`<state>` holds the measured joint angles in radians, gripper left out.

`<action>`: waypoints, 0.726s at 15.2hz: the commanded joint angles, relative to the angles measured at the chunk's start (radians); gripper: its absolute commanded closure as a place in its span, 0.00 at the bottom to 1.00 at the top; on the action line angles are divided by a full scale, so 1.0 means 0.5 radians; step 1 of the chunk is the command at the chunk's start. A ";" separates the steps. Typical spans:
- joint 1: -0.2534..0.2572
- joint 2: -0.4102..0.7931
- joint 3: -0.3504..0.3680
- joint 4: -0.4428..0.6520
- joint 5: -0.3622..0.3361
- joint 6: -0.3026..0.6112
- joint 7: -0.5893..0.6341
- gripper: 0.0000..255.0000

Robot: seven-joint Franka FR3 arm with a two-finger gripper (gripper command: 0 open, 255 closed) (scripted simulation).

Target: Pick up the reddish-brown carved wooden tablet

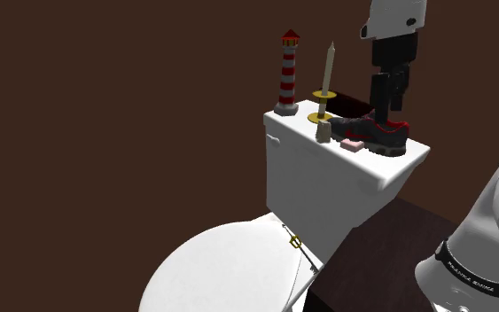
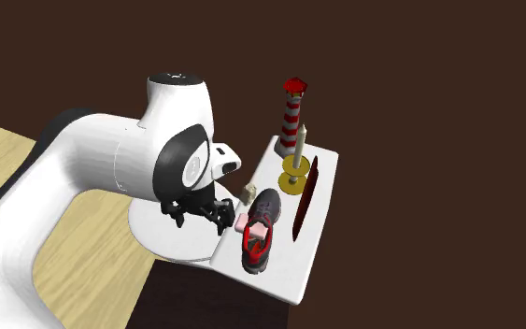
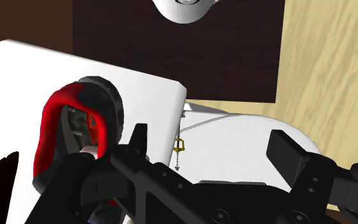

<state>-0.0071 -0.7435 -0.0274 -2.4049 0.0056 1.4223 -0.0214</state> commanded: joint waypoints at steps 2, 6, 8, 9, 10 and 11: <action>-0.018 0.044 -0.017 0.008 -0.035 0.048 -0.011 0.00; -0.087 0.231 -0.083 0.063 -0.165 0.235 -0.048 0.00; -0.121 0.330 -0.116 0.102 -0.225 0.323 -0.063 0.00; -0.137 0.380 -0.132 0.125 -0.253 0.366 -0.069 0.00; -0.153 0.431 -0.149 0.149 -0.280 0.408 -0.074 0.00; -0.169 0.482 -0.165 0.176 -0.306 0.448 -0.080 0.00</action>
<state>-0.0837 -0.5299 -0.1021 -2.3278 -0.1332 1.6211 -0.0591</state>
